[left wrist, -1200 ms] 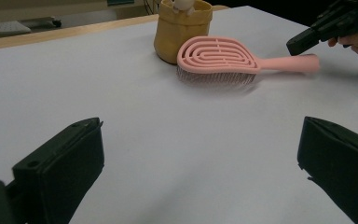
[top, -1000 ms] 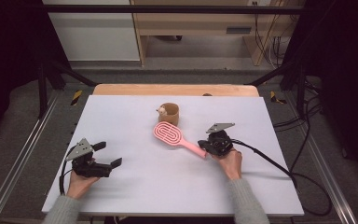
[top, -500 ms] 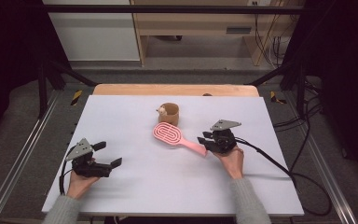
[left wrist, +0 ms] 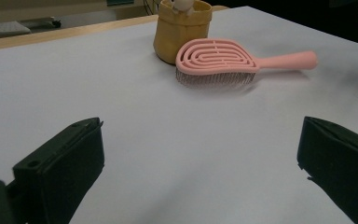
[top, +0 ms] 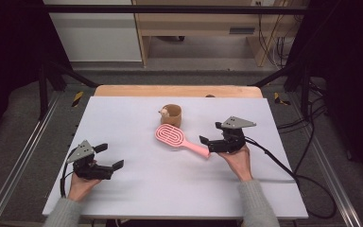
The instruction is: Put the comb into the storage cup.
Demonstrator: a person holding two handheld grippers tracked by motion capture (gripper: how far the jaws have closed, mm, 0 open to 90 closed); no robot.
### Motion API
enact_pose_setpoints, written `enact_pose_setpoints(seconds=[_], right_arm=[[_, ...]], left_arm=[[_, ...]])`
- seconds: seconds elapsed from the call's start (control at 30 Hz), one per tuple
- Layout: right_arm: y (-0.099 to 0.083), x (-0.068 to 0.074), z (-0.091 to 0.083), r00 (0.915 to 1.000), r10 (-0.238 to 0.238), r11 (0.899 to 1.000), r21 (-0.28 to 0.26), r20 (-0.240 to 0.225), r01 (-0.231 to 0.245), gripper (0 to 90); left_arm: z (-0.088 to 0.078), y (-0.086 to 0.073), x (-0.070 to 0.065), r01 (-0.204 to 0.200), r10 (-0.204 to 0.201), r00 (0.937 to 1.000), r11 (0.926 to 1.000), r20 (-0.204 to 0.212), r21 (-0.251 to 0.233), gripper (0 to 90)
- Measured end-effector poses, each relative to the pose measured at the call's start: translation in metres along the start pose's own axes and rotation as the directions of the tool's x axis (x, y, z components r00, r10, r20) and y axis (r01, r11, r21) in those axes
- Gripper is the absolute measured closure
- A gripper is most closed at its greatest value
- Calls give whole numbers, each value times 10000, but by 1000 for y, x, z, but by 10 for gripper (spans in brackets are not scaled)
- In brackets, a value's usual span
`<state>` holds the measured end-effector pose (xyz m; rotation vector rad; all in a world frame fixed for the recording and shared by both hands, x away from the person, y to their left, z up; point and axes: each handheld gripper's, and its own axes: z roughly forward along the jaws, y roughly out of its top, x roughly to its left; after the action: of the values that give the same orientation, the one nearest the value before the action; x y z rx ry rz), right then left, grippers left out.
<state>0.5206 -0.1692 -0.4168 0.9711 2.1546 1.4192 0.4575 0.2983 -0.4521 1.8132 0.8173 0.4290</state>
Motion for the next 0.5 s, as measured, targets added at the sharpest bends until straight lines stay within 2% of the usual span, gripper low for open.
enact_pose_setpoints(seconds=[0.07, 0.13, 0.23, 0.37, 0.43, 0.5], right_arm=[[1, 0, 0, 10000, 2, 10000, 64, 15, -2, 87], [5, 4, 1, 9994, -307, 9994, 173, 170, 304, 42], [8, 9, 4, 9993, -378, 9992, 148, 56, 377, 25], [11, 14, 9, 9983, -574, 9979, 314, 137, 570, 7], [11, 18, 14, 9981, -609, 9975, 341, -85, 612, 7], [10, 18, 18, 9979, -648, 9964, 536, -80, 652, 5]], left_arm=[[0, 0, 0, 2, -2, 10000, 10000, -1, 0, 4], [0, 0, 0, 10, -10, 10000, 10000, 5, 16, 4], [0, 0, 0, 6, -6, 10000, 10000, 6, 15, 4], [0, 0, 0, 26, -26, 10000, 10000, 11, 22, 4], [0, 0, 0, 8, -9, 10000, 10000, 21, 22, 4], [0, 0, 0, 12, -12, 10000, 10000, 20, 20, 4]])
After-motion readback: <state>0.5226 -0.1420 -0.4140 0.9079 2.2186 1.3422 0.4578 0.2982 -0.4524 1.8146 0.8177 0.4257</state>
